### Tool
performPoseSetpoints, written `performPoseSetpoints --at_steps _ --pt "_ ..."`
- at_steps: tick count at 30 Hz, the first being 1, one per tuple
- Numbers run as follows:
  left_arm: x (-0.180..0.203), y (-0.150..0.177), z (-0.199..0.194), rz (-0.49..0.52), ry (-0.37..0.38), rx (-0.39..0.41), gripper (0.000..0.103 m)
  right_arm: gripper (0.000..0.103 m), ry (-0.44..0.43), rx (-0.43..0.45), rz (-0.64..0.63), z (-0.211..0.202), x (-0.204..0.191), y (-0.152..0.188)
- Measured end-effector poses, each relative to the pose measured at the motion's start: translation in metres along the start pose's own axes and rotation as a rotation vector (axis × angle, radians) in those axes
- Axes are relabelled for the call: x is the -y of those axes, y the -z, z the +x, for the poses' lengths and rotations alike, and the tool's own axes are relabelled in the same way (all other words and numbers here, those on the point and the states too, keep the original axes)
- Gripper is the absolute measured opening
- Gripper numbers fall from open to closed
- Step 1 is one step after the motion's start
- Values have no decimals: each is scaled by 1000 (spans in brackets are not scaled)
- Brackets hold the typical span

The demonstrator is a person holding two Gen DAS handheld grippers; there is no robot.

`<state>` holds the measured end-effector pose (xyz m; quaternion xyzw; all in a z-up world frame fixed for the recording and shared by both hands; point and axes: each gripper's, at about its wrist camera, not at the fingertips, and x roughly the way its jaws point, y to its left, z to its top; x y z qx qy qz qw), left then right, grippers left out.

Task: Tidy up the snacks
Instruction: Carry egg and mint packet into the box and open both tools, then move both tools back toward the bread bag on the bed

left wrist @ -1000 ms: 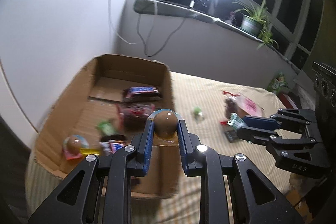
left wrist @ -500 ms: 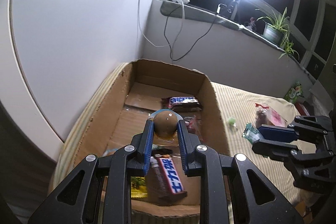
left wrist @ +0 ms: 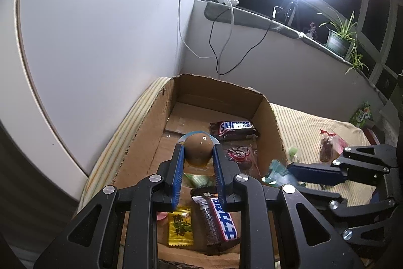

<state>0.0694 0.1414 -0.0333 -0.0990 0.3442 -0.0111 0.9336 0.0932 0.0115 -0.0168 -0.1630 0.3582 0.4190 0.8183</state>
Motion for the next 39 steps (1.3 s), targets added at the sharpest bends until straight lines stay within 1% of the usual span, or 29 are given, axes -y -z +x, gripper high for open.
performPoseSetpoints --at_steps 8,17,19,20,21,22,23,24,25,26,28,29,30,32,39 --pt "-1 -1 1 0 -15 0 21 22 -10 -12 -10 9 -3 -1" --pt "-1 -2 -2 0 -32 11 22 22 -5 -9 -20 9 -5 -1" --pt "0 -2 -2 2 -40 11 23 25 -4 -9 -25 9 -6 -1" --pt "-1 -2 -2 0 -41 13 25 30 5 -7 -29 8 -7 -1" --pt "-1 -2 -3 -4 -43 16 29 42 10 -6 -30 8 -7 -1" --pt "-2 -2 -3 -6 -46 19 31 49 16 -1 -32 7 -8 -1" --pt "-1 -2 -4 -6 -48 21 33 59 19 5 -35 5 -8 -1" --pt "-1 -3 -5 -4 -51 23 40 63 22 11 -39 4 -9 -1" --pt "-1 -3 -5 -4 -55 26 45 64 25 17 -43 2 -9 -1" --pt "-1 -3 -6 -4 -59 30 52 65 26 23 -47 -1 -10 -1" --pt "-1 -4 -8 -4 -61 36 55 70 28 28 -50 -4 -11 -1" --pt "-1 -4 -9 -4 -63 39 58 75 30 33 -52 -6 -11 0" --pt "0 -3 -10 -3 -66 42 65 78 31 35 -53 -7 -11 0" --pt "1 -4 -12 -3 -73 50 70 81 37 38 -55 -11 -11 2" --pt "8 -5 -22 5 -75 74 70 85 66 42 -65 -23 -8 10"
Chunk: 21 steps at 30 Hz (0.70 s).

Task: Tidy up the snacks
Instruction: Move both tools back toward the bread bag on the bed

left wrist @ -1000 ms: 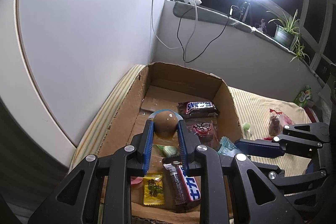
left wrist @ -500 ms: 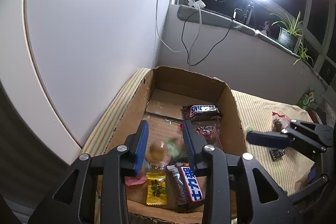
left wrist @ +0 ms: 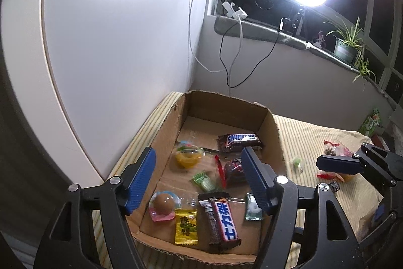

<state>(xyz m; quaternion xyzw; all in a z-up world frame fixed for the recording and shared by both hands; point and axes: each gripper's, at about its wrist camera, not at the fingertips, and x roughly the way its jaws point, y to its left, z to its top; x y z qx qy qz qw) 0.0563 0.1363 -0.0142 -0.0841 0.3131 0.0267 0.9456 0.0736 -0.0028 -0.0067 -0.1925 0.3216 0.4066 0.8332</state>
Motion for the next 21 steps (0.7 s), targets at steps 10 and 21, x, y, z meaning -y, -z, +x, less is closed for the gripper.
performPoseSetpoints --at_steps 10,21 --pt "27 -1 -9 29 38 22 72 88 68 2 56 -24 29 20" --pt "68 6 -10 66 97 12 75 94 158 -9 137 -51 75 52"
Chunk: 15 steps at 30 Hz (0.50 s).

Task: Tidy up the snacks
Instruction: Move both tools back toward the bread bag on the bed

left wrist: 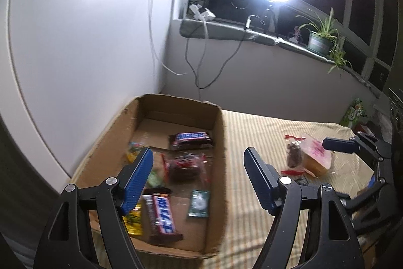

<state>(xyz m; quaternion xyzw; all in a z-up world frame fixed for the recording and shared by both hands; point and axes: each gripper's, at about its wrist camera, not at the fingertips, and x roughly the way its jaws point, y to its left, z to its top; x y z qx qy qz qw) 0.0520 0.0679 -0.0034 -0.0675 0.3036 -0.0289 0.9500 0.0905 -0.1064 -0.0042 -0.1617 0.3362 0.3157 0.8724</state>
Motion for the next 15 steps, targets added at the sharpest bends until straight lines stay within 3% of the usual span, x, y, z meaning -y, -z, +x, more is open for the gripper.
performPoseSetpoints --at_steps 15 --pt "62 10 24 23 158 -72 75 94 40 -31 191 -10 90 30"
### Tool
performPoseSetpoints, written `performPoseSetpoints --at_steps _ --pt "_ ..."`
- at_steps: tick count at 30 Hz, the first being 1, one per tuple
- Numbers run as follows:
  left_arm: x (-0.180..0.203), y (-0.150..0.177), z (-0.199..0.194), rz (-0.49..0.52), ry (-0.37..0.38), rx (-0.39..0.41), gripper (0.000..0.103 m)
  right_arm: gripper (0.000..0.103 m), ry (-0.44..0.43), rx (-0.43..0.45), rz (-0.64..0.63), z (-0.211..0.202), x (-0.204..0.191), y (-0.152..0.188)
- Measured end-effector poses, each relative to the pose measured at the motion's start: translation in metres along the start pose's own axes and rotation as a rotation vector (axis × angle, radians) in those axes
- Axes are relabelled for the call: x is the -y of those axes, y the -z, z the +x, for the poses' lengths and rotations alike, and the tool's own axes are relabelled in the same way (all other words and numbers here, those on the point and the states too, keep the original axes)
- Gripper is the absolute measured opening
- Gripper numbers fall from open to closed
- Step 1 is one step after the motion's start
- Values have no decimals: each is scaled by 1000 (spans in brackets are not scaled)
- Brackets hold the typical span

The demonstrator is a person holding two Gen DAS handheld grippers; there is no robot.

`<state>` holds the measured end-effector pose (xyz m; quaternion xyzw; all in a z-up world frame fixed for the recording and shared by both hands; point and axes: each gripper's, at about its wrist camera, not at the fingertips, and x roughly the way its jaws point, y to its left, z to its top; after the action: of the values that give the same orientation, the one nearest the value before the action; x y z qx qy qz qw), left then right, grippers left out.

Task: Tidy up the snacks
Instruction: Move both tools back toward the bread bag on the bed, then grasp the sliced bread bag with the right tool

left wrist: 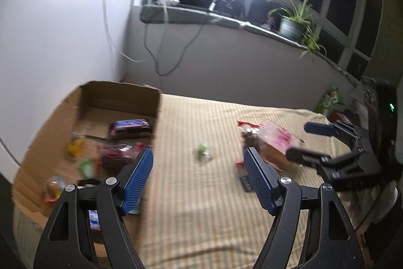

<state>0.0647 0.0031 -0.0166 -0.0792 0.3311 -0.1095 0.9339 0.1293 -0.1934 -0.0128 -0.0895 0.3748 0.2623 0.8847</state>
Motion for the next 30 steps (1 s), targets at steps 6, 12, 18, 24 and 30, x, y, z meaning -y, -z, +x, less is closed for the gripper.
performPoseSetpoints --at_steps 6,12,18,24,30 --pt "23 4 20 19 58 -51 75 94 2 -26 65 10 39 3" --pt "34 2 43 16 96 -98 75 94 36 -55 73 27 62 11" --pt "49 1 59 27 132 -130 66 93 14 -64 109 35 79 19" --pt "77 3 72 69 190 -165 58 86 -50 -91 166 46 102 19" --pt "102 2 90 84 246 -209 58 86 -150 -142 242 68 123 19"
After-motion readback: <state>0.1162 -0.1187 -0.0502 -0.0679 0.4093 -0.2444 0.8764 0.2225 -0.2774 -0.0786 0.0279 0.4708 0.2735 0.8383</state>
